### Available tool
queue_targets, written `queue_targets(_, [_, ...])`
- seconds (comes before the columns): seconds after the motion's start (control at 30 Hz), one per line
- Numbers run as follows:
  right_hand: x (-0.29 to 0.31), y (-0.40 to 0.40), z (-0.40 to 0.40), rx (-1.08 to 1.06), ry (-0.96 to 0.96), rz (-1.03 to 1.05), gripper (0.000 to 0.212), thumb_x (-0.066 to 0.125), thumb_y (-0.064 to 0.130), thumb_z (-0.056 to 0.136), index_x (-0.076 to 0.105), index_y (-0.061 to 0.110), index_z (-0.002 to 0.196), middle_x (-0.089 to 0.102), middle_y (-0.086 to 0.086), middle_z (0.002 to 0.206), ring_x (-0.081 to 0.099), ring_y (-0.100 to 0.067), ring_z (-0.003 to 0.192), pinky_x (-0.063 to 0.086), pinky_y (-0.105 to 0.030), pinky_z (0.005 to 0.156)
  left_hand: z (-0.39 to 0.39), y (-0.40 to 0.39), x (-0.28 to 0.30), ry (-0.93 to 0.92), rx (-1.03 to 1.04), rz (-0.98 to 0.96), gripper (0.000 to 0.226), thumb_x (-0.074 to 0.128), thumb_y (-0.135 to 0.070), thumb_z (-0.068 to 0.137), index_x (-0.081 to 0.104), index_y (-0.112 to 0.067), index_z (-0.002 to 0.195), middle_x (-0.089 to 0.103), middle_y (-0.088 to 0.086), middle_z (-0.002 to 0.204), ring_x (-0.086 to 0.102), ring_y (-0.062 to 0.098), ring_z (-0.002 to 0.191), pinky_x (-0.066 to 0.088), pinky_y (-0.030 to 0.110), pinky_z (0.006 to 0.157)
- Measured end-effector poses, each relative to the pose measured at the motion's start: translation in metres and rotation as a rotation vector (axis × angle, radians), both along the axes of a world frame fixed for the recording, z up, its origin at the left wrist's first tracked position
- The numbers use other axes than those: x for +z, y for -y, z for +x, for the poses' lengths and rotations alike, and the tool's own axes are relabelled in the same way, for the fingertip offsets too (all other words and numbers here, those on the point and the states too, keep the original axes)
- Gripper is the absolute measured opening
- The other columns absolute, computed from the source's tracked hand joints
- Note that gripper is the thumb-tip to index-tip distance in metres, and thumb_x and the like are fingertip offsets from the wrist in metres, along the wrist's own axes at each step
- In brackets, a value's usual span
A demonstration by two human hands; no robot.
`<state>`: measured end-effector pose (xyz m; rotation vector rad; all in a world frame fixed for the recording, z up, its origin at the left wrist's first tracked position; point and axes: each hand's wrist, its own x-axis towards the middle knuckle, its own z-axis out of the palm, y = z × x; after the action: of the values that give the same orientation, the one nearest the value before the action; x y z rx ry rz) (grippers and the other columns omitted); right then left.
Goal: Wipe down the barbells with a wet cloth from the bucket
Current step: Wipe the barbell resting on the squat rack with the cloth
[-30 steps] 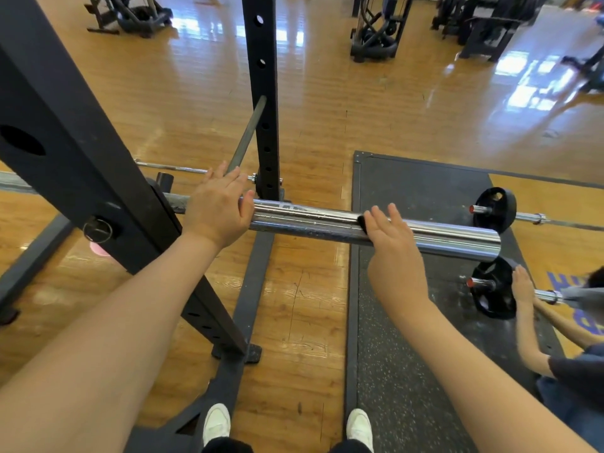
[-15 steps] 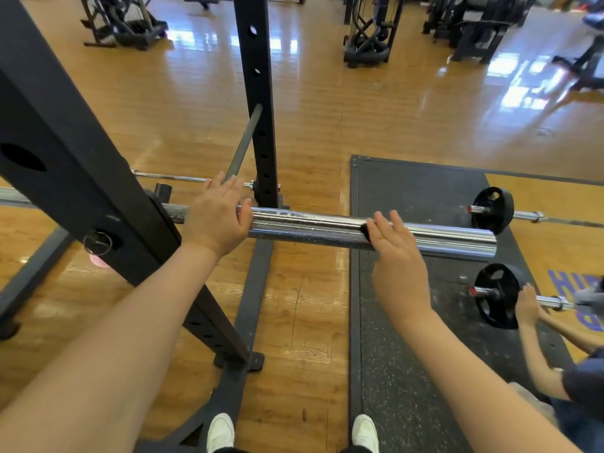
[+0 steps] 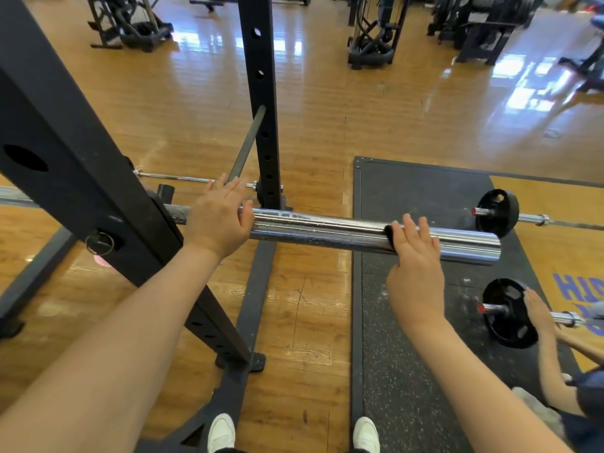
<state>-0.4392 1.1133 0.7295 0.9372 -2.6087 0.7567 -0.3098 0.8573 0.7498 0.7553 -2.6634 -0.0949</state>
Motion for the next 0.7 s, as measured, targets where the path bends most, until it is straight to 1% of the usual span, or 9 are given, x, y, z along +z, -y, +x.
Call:
queue_targets(0.07, [0.001,0.012,0.006,0.01,0.018,-0.003,0.067,0.045,-0.029,0.072,0.043,-0.005,0.135,0.038,-0.021,0.144,0.024,-0.038,0.139,0.008,-0.044,0.113,0.0,-0.001,0.0,0.002,0.004,0.004,0.062,0.024,-0.035,0.09,0.053,0.003,0.129,0.054,0.021,0.132,0.042,0.036,0.131,0.027,0.045,0.111])
queue_targets(0.2, [-0.006,0.021,0.018,0.181,-0.01,0.027,0.073,0.052,-0.033,0.063,0.046,-0.008,0.131,0.046,-0.024,0.137,0.032,-0.041,0.132,0.017,-0.055,0.106,0.0,0.0,-0.001,-0.011,-0.002,0.018,0.065,0.021,-0.038,0.089,0.053,0.004,0.128,0.054,0.022,0.132,0.042,0.036,0.131,0.026,0.045,0.111])
queue_targets(0.27, [-0.007,0.01,0.011,0.148,-0.028,0.034,0.073,0.053,-0.034,0.062,0.049,-0.006,0.13,0.047,-0.024,0.136,0.033,-0.041,0.131,0.017,-0.056,0.106,0.0,0.0,-0.002,-0.013,-0.005,0.016,0.066,0.02,-0.038,0.089,0.053,0.004,0.128,0.054,0.022,0.132,0.042,0.036,0.132,0.025,0.045,0.111])
queue_targets(0.4, [-0.003,0.003,0.002,0.001,0.016,-0.008,0.07,0.049,-0.032,0.066,0.049,-0.006,0.131,0.042,-0.024,0.14,0.03,-0.043,0.134,0.013,-0.055,0.109,0.0,0.001,-0.002,-0.03,-0.021,0.011,0.063,0.02,-0.034,0.09,0.054,0.006,0.127,0.055,0.023,0.13,0.044,0.038,0.13,0.027,0.046,0.11])
queue_targets(0.43, [-0.003,0.009,0.005,0.009,0.013,-0.007,0.072,0.049,-0.033,0.063,0.048,-0.007,0.131,0.043,-0.025,0.139,0.031,-0.045,0.133,0.013,-0.055,0.109,0.0,0.001,-0.002,-0.033,-0.025,0.012,0.063,0.019,-0.032,0.091,0.054,0.006,0.126,0.055,0.023,0.129,0.044,0.039,0.129,0.027,0.046,0.11])
queue_targets(0.5, [-0.005,0.021,0.016,0.103,-0.032,0.019,0.076,0.052,-0.035,0.058,0.049,-0.009,0.129,0.046,-0.026,0.136,0.035,-0.047,0.13,0.013,-0.057,0.105,0.001,0.0,-0.002,-0.035,-0.023,0.014,0.062,0.018,-0.031,0.092,0.055,0.007,0.125,0.056,0.024,0.129,0.044,0.039,0.129,0.027,0.047,0.11])
queue_targets(0.57, [-0.008,0.023,0.02,0.188,-0.073,0.065,0.075,0.056,-0.034,0.058,0.049,-0.008,0.129,0.048,-0.025,0.135,0.038,-0.045,0.128,0.013,-0.06,0.102,0.001,-0.001,-0.001,-0.028,-0.018,0.019,0.063,0.017,-0.031,0.092,0.054,0.007,0.126,0.055,0.024,0.13,0.044,0.039,0.129,0.027,0.047,0.11])
queue_targets(0.6, [-0.009,0.018,0.017,0.183,-0.083,0.084,0.075,0.057,-0.033,0.059,0.05,-0.007,0.129,0.049,-0.023,0.135,0.038,-0.043,0.129,0.013,-0.06,0.102,0.001,-0.002,-0.001,-0.024,-0.016,0.021,0.063,0.017,-0.03,0.092,0.054,0.007,0.126,0.055,0.024,0.13,0.043,0.039,0.129,0.027,0.046,0.11])
queue_targets(0.7, [-0.004,0.002,0.004,0.049,-0.034,0.068,0.074,0.054,-0.032,0.06,0.05,-0.006,0.129,0.045,-0.024,0.138,0.033,-0.042,0.132,0.01,-0.061,0.106,0.002,-0.001,-0.001,-0.014,-0.018,0.019,0.062,0.017,-0.03,0.092,0.053,0.007,0.127,0.055,0.023,0.13,0.043,0.039,0.13,0.026,0.045,0.11])
